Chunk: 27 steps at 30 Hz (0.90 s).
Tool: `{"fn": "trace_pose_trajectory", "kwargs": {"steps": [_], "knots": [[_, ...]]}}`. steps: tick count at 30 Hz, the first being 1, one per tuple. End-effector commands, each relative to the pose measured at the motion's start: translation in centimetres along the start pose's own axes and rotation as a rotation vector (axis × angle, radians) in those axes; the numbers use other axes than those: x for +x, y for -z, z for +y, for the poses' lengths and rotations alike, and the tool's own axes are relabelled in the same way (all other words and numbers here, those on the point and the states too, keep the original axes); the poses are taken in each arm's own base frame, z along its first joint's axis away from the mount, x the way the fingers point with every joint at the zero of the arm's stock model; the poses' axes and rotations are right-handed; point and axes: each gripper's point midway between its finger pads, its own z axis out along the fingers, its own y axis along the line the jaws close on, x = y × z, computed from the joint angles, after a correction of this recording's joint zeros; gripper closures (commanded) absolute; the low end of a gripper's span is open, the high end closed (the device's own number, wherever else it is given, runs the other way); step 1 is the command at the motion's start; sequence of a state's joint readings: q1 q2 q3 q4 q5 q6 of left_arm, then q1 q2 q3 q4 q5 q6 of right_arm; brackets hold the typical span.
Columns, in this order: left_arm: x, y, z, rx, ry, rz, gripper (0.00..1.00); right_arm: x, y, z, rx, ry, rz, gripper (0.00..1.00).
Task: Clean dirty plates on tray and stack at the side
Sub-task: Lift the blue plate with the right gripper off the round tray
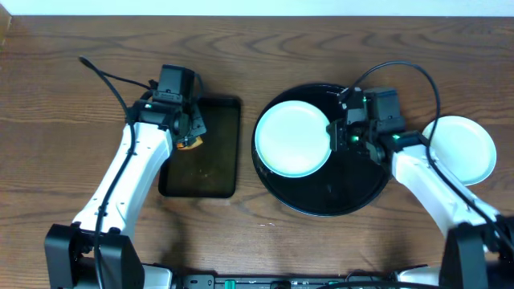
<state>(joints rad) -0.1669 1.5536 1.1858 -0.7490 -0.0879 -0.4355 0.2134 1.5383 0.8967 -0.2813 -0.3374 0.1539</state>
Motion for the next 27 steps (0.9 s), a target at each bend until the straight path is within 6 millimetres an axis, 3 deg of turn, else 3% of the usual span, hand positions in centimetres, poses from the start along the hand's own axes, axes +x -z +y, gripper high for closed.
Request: {"fn": "trace_pose_trajectory", "kwargs": {"steps": [1,3,15,27], "knots": [[0.0,-0.4,0.7,-0.031,-0.011,0.005,0.87,-2.0,2.1,-0.2,0.044,0.095,-0.079,0.99],[0.0,-0.4,0.7,-0.032,-0.011,0.007,0.92,-2.8,3.1,-0.4,0.081,0.148,-0.116,0.99],[0.9,-2.2,0.8,-0.053,-0.127,0.065,0.92,-6.2,9.5,-3.5,0.515,0.406,-0.251,0.99],[3.3,-6.2,1.5,-0.112,-0.153,0.193,0.92,-6.4,10.8,-1.3,0.777,0.719,-0.196,0.99]]}}
